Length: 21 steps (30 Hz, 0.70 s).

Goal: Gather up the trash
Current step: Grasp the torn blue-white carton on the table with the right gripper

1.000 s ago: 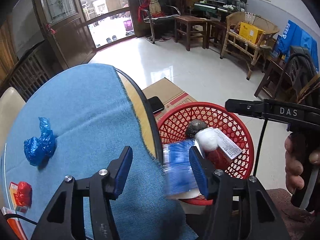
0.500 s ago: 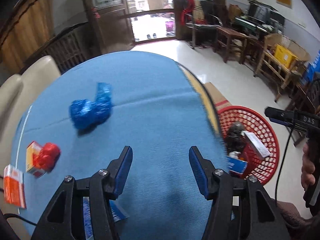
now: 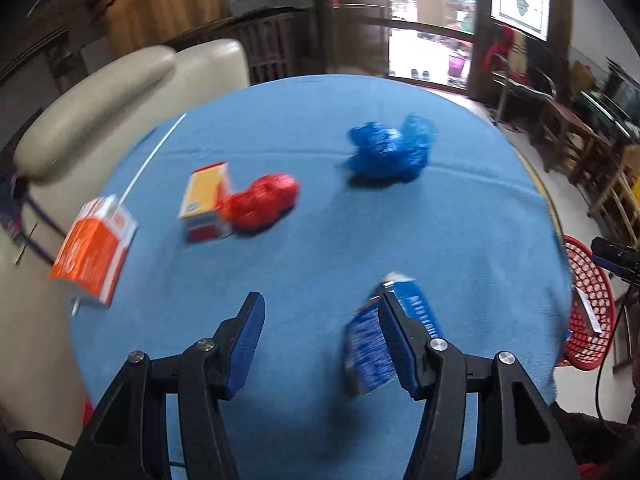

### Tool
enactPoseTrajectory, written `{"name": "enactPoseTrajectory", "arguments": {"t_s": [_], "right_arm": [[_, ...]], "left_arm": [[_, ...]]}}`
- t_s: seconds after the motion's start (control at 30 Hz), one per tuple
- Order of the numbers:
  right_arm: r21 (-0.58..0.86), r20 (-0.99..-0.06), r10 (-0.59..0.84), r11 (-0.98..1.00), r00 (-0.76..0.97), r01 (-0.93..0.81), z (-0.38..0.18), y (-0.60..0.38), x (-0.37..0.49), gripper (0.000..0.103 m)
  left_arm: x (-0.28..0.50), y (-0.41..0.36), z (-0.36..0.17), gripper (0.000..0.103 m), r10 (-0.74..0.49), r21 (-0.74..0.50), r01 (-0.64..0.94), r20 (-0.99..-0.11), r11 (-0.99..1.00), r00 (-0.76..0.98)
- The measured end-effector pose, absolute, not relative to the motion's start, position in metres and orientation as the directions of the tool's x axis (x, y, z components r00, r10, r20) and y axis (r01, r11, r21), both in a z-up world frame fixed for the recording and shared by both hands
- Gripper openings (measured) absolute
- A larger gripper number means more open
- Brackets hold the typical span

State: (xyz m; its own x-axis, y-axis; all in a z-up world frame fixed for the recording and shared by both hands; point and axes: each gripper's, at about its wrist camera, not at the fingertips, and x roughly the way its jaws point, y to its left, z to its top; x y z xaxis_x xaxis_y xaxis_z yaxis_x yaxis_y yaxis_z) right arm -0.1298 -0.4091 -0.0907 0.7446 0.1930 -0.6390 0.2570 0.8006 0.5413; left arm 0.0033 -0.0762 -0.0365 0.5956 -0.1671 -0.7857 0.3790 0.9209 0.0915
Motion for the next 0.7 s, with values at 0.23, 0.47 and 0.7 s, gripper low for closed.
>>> {"name": "enactPoseTrajectory", "arguments": {"t_s": [0.23, 0.47, 0.7], "right_arm": [[0.540, -0.646, 0.386, 0.841, 0.659, 0.036, -0.077, -0.331, -0.073, 0.058], [0.527, -0.703, 0.506, 0.843, 0.500, -0.112, -0.083, -0.251, -0.024, 0.058], [0.771, -0.604, 0.751, 0.636, 0.267, -0.043, -0.123, -0.219, -0.021, 0.058]], "left_arm": [[0.005, -0.031, -0.042, 0.060, -0.128, 0.060, 0.286, -0.794, 0.956, 0.595], [-0.004, -0.004, -0.048, 0.060, -0.111, 0.054, 0.251, -0.795, 0.966, 0.597], [-0.001, 0.027, -0.057, 0.060, -0.109, 0.007, 0.194, -0.806, 0.981, 0.582]]}}
